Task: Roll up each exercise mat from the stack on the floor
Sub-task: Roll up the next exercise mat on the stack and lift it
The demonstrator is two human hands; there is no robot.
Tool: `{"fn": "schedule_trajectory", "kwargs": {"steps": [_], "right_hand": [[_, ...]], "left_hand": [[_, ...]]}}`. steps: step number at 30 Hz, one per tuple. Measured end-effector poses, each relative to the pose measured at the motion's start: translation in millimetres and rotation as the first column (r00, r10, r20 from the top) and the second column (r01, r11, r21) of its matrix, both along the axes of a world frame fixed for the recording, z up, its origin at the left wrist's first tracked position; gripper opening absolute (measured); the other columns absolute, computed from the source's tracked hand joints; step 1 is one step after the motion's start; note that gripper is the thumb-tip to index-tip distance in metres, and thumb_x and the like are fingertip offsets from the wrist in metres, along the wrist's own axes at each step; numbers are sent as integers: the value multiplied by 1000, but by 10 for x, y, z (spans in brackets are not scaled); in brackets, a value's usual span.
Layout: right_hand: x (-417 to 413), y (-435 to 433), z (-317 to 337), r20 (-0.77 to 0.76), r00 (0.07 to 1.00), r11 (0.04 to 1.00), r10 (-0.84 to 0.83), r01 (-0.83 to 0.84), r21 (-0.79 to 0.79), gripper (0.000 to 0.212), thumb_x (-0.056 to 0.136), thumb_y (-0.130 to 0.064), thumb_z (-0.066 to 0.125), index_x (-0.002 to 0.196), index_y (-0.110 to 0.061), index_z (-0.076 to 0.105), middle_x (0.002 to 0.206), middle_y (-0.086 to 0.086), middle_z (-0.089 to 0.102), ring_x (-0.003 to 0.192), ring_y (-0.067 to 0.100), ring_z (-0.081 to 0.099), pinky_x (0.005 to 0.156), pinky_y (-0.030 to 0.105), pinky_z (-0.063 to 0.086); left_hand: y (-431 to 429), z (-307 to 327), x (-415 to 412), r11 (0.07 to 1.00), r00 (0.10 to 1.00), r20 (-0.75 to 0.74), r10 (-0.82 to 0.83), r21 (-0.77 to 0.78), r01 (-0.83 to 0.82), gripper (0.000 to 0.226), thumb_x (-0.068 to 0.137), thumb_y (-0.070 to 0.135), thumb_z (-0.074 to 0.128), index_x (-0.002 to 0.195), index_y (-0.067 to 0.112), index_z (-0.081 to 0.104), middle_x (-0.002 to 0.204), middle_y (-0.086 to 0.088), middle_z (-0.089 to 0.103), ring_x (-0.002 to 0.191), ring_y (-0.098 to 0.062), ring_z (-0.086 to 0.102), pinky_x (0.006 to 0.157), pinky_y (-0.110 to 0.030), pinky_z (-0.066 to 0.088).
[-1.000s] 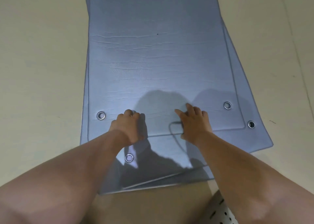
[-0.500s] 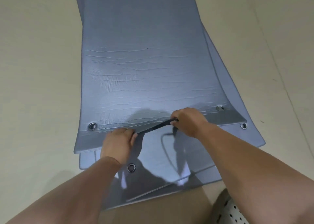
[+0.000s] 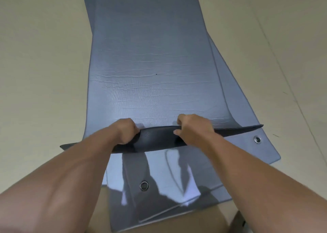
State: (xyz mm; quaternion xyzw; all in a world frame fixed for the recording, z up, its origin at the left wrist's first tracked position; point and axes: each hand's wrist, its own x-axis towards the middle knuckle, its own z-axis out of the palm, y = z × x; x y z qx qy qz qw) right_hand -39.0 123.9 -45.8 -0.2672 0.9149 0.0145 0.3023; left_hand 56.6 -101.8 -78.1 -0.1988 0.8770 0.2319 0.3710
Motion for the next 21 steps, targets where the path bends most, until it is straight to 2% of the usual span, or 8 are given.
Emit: {"fn": "schedule_trajectory", "kwargs": {"steps": [2,5,9,13,15,17,19,21], "right_hand": [[313,76,-162,-299,946,991,121,-130,-10,45,90,-37,75,132,-28,59,140,8,58,134,35,49,116,65,28],[696,252,-473,-411,827,905,384,-425,-11,72,79,-26,78,146,-31,54,162,9,38,149,42,31,118,74,6],[819,564,-701,-369,809,884,457,-460,86,94,81,-34,76,163,-20,32,173,7,6,160,38,-7,119,71,-15],[628,634,-773,-344,870,934,353,-349,75,107,73,-39,87,163,-18,31,173,5,15,160,34,-1,116,73,-17],[533,583,-797,-292,887,934,358,-337,122,108,85,-43,77,166,-23,9,175,4,2,159,34,-12,111,74,-22],[482,506,-864,-240,891,918,386,-346,194,99,100,-43,59,163,-31,-17,173,0,-18,156,33,-26,105,77,-26],[410,404,-912,-213,902,918,376,-333,214,91,105,-40,50,161,-38,-21,172,-3,-18,157,32,-24,105,81,-20],[342,312,-941,-135,926,923,353,-321,212,87,106,-32,49,161,-42,-17,173,-6,-11,159,32,-17,107,85,-9]], "left_hand": [[65,-182,110,999,1000,8,-6,-50,7,33,107,30,40,88,14,62,104,-11,66,93,-26,59,81,-34,46],[190,-278,241,990,998,-26,-52,-133,48,22,104,22,38,89,26,53,105,-6,64,96,-27,61,85,-38,52],[127,-274,203,992,998,-41,-55,-120,50,27,106,22,37,82,28,48,103,-2,61,97,-25,58,88,-39,51],[36,-275,78,1000,1000,25,3,-1,-3,37,108,30,41,71,31,45,91,-1,55,92,-24,52,84,-35,44],[53,-282,71,999,999,-13,49,-18,-50,37,106,34,43,69,30,46,89,-1,57,92,-25,54,81,-36,46],[85,-338,129,987,986,-93,141,-58,-147,32,102,38,47,73,26,51,88,-2,59,88,-26,56,72,-34,43],[141,-391,209,966,947,-272,169,-147,-214,25,98,38,54,82,19,59,89,-5,61,87,-31,57,69,-35,40],[219,-453,268,949,857,-512,-53,-293,-117,10,87,24,71,85,15,68,83,-9,61,80,-35,57,67,-36,40]]}}
